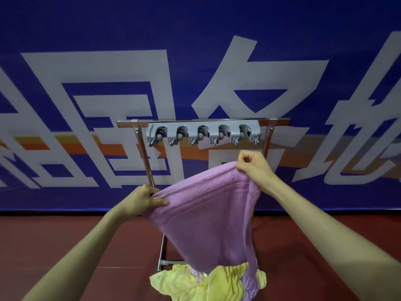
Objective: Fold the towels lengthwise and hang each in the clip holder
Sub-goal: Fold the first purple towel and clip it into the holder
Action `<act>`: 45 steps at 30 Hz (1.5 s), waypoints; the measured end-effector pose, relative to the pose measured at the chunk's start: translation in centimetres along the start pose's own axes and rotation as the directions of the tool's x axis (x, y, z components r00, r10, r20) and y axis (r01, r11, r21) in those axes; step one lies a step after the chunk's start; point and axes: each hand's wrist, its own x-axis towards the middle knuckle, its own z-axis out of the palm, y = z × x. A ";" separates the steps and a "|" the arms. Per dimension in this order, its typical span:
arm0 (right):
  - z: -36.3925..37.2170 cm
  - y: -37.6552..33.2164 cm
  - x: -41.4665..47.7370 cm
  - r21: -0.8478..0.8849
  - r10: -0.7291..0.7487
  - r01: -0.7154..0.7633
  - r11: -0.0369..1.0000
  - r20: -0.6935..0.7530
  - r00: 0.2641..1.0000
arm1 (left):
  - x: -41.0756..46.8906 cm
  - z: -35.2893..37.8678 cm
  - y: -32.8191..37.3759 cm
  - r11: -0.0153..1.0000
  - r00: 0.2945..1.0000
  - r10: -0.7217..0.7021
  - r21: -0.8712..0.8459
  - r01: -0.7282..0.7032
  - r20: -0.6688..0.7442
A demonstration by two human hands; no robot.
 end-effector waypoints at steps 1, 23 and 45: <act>-0.3 0.2 0.1 -0.035 0.005 -0.005 0.999 -0.007 1.000 | -0.2 -0.1 -0.3 0.998 1.000 -0.011 -0.057 0.010 -0.012; -2.1 0.9 -0.4 -0.025 0.179 -0.186 0.982 0.419 0.890 | -0.5 0.1 -1.3 0.888 0.960 -0.110 -0.460 -0.021 -0.257; 2.0 -0.6 -2.4 -0.187 0.112 -0.052 0.981 0.328 0.938 | -0.5 2.1 3.8 0.869 0.962 0.016 -0.472 -0.148 -0.273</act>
